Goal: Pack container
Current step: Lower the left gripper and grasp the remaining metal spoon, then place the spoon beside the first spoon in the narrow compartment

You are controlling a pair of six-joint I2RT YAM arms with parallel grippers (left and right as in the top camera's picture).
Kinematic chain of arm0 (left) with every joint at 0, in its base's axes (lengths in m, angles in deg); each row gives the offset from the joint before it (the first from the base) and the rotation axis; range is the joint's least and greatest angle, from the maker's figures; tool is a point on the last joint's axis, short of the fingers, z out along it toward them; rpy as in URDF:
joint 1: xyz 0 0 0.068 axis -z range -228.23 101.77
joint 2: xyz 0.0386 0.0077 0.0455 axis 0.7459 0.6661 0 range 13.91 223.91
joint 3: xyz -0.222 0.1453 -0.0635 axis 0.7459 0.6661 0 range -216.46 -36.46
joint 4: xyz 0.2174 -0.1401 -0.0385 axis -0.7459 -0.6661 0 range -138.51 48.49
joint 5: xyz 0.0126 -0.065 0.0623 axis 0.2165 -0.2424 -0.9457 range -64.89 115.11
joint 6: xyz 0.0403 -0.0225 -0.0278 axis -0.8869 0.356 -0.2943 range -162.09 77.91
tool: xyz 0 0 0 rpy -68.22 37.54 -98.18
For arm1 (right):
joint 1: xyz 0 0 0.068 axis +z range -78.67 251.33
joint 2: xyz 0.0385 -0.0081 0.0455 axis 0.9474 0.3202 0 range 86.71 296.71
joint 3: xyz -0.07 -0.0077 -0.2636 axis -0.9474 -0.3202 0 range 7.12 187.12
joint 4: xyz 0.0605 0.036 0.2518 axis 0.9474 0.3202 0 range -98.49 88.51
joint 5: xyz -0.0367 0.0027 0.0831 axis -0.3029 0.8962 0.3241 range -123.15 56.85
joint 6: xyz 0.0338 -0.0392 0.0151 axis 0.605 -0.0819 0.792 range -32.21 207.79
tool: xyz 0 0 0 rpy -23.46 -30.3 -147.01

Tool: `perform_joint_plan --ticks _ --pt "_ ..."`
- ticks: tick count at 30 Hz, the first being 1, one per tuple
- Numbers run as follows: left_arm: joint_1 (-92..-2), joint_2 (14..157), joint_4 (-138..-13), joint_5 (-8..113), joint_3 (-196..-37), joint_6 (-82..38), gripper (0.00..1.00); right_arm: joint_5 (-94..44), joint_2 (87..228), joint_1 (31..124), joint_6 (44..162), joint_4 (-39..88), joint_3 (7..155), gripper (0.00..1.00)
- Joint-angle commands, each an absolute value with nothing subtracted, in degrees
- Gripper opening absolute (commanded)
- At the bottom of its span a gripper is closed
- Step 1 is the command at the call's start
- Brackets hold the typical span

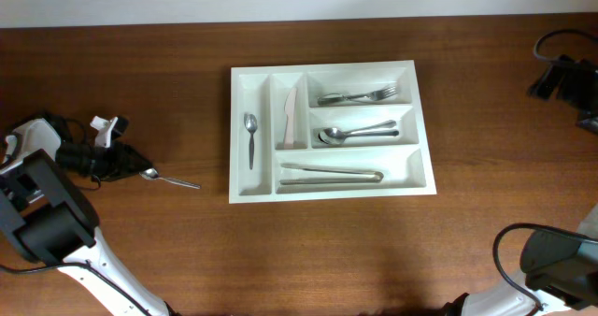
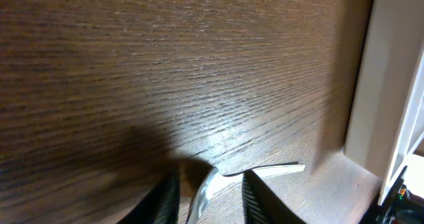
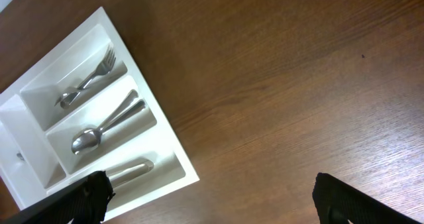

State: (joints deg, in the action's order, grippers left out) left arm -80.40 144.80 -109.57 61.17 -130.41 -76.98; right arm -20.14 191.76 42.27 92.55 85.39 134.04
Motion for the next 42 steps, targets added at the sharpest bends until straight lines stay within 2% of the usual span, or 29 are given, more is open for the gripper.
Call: perform_joint_plan --ticks 1,13,19,27,32,38,42 --pt "-80.2 146.0 -109.6 60.7 -130.2 -77.7 0.24 -19.8 191.9 42.0 93.0 85.4 134.4 0.99" --pt "-80.2 146.0 -109.6 62.2 -130.3 -77.7 0.02 -19.8 191.9 42.0 93.0 85.4 134.4 0.99" --pt "-80.2 146.0 -112.2 65.5 -132.0 -78.0 0.02 -19.8 191.9 42.0 93.0 85.4 134.4 0.99" --pt "-78.3 143.4 -130.0 72.7 -149.7 -88.7 0.02 -19.8 191.9 42.0 93.0 85.4 134.4 0.99" --pt "-72.3 140.0 -132.6 71.2 -161.5 -93.6 0.02 -19.8 191.9 42.0 93.0 85.4 134.4 0.99" --pt "-61.4 139.6 -124.1 63.2 -164.1 -95.0 0.02 -19.8 191.9 42.0 93.0 85.4 134.4 0.99" --pt "-53.7 139.6 -119.6 59.5 -163.9 -102.4 0.02 -19.8 191.9 42.0 93.0 85.6 134.4 0.99"
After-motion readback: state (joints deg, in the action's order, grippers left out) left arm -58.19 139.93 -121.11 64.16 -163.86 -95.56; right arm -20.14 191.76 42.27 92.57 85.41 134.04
